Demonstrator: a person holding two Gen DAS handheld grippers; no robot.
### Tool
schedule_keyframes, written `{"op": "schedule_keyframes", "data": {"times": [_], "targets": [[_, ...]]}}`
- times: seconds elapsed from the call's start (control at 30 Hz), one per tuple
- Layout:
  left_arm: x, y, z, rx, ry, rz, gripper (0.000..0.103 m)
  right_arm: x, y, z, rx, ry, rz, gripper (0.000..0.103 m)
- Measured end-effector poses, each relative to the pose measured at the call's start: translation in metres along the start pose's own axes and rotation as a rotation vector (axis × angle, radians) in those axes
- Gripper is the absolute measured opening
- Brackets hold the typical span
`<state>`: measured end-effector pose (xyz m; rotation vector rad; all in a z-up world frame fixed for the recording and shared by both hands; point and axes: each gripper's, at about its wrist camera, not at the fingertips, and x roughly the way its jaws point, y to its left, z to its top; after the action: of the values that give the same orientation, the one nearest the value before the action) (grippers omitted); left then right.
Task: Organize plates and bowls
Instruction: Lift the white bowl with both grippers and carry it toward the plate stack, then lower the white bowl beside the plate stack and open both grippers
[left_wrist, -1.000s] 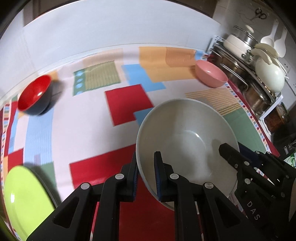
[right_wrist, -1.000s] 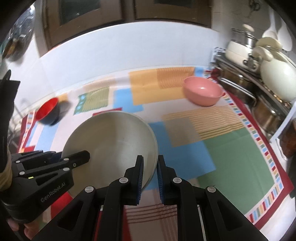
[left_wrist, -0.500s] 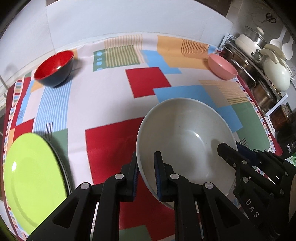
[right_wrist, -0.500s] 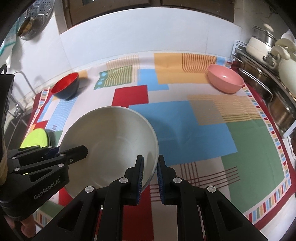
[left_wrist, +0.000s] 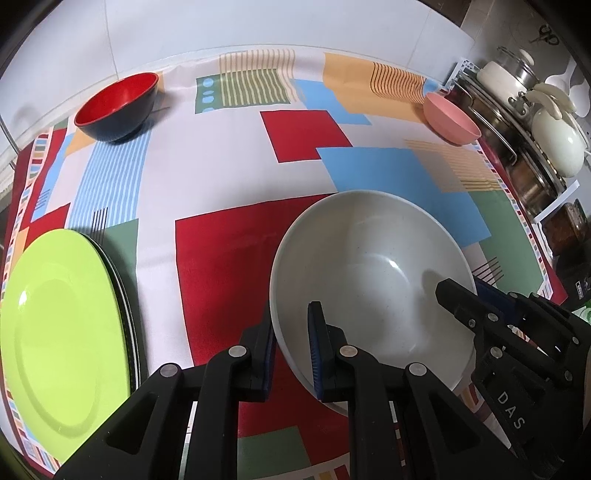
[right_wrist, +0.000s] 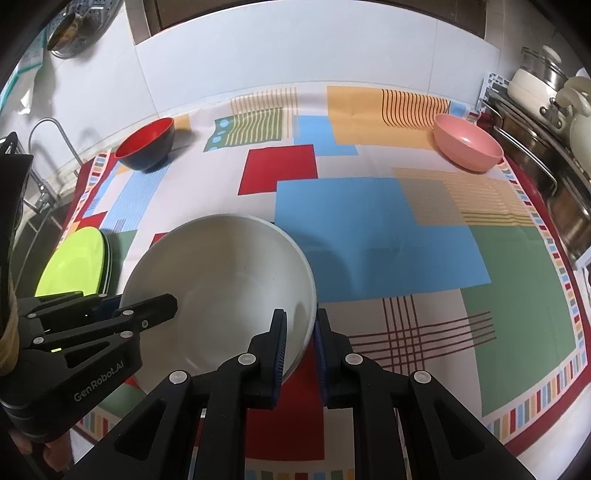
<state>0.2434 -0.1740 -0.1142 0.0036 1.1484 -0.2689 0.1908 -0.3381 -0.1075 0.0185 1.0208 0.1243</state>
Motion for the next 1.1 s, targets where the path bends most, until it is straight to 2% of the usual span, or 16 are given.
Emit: {"op": "schedule_keyframes", "data": {"times": [0.53, 0.7, 0.77, 0.83, 0.87, 0.9, 0.93, 1.1], "targets": [[0.007, 0.002, -0.005, -0.007, 0.027, -0.001, 0.018, 0.006, 0.002, -0.003, 0.013, 0.016, 0.016, 0.016], [0.008, 0.002, -0.005, -0.006, 0.029, -0.008, 0.023, 0.007, 0.002, -0.004, 0.017, 0.019, 0.023, 0.017], [0.007, 0.003, -0.005, -0.004, 0.025, -0.003, 0.034, 0.007, 0.002, -0.004, 0.017, 0.018, 0.024, 0.017], [0.004, 0.003, -0.004, 0.002, 0.01, 0.024, 0.039, 0.007, 0.001, -0.004, 0.023, 0.024, 0.027, 0.017], [0.003, 0.004, -0.004, 0.005, 0.002, 0.03, 0.04, 0.008, 0.0, -0.004, 0.03, 0.029, 0.033, 0.022], [0.001, 0.004, -0.003, 0.009, -0.004, 0.035, 0.041, 0.009, -0.002, -0.004, 0.042, 0.037, 0.042, 0.033], [0.0, 0.003, -0.002, 0.014, -0.01, 0.041, 0.045, 0.009, -0.004, -0.005, 0.061, 0.038, 0.046, 0.038], [-0.009, 0.001, 0.005, 0.038, -0.039, 0.039, 0.054, 0.004, -0.012, -0.002, 0.084, 0.014, 0.028, 0.04]]}}
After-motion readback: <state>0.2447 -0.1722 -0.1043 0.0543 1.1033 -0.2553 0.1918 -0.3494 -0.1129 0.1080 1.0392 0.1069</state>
